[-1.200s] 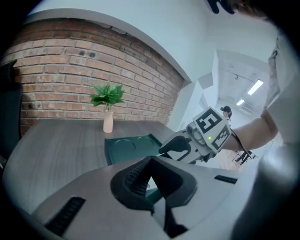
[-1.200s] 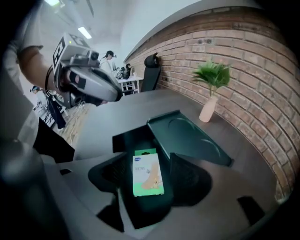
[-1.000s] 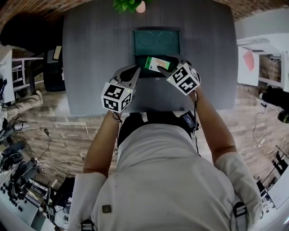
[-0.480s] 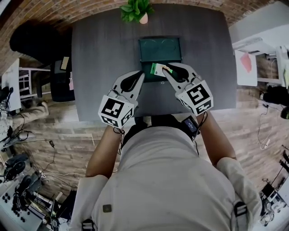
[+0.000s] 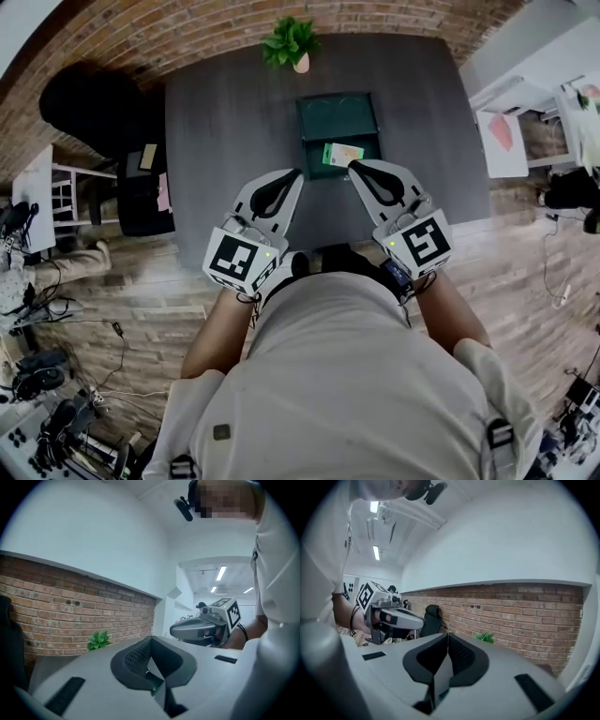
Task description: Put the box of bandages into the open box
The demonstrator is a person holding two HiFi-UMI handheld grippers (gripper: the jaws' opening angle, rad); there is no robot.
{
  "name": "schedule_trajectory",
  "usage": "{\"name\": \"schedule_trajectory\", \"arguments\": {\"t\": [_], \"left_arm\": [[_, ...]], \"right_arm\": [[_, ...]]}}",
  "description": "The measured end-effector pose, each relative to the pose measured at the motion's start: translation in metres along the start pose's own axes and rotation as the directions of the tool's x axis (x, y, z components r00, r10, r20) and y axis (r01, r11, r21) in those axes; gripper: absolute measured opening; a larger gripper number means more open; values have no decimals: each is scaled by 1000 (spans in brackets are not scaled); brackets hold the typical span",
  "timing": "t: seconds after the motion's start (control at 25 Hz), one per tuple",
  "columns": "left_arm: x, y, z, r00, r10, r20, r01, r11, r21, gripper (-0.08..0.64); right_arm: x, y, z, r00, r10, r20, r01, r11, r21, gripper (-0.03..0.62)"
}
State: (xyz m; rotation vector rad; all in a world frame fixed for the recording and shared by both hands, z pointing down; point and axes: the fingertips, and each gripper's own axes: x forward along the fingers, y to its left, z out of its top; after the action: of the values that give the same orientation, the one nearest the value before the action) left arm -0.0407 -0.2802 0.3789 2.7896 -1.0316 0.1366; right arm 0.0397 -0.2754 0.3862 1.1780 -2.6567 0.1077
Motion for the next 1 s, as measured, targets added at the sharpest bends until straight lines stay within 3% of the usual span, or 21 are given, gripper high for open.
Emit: {"name": "schedule_trajectory", "arguments": {"t": [0.44,0.68,1.0], "left_arm": [[-79,-28,17,995,-89,47,85,994,72,15],[-103,-42,18,989,-123,77,117,990,85,15],[-108,-84,21,981,-173,88,164,982,97,15]], "right_arm": [[-41,74,22,994,-76,82,82,994,-73,23],[-68,106,19,985,-160,59,160,987,10,23],[-111,116,22,971,-219,95,220,976,4,23]]}}
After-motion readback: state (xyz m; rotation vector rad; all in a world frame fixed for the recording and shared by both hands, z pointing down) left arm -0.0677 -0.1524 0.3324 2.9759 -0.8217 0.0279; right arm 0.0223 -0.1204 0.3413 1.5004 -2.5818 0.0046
